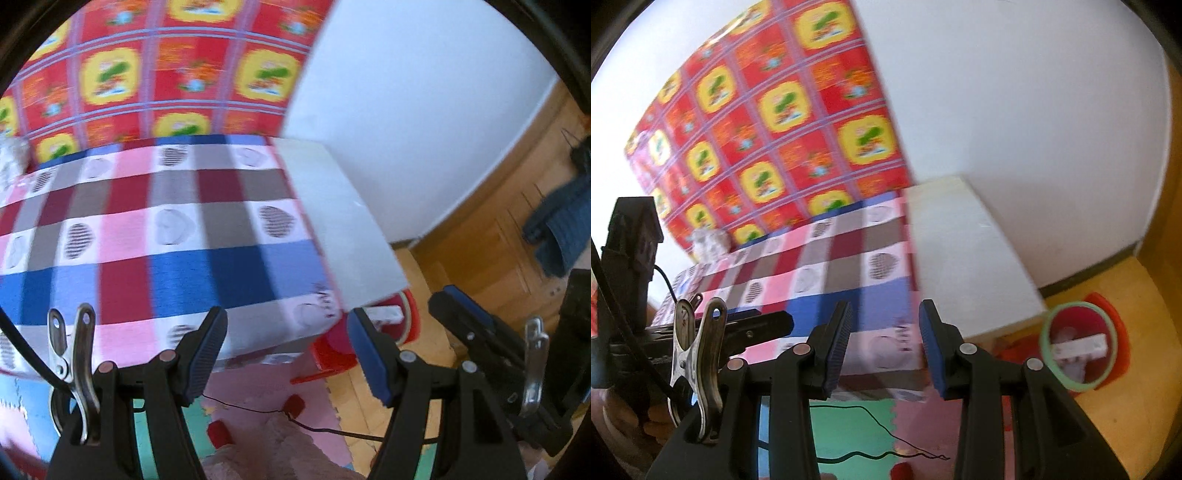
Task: Collect trash
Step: 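Move both open tools back toward the bag and bottle on the bed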
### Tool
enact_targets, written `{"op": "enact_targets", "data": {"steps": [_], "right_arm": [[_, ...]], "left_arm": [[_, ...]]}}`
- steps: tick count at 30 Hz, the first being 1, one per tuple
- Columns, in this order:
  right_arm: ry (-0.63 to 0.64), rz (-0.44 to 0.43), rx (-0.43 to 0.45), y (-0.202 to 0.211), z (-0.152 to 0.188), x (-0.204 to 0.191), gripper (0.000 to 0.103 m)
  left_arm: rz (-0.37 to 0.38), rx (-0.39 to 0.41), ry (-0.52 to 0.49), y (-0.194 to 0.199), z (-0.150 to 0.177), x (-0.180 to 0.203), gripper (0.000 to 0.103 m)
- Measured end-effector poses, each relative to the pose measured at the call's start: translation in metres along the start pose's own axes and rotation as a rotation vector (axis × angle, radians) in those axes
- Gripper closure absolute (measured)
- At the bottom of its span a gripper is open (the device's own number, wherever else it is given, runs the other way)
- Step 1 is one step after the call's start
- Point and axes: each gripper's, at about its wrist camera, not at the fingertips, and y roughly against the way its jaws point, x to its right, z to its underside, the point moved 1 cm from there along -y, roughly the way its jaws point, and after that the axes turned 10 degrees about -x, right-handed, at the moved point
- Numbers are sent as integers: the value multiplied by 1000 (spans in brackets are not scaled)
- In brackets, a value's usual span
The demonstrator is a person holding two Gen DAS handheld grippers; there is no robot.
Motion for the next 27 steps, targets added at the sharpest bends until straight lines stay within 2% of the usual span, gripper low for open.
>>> {"op": "enact_targets", "data": {"steps": [15, 27], "right_arm": [[225, -174, -84, -52, -18, -133, 64], [363, -316, -152, -110, -46, -220, 64]], "left_arm": [[-155, 95, 254, 73, 25, -132, 32], [-251, 131, 460, 107, 21, -237, 32]]}}
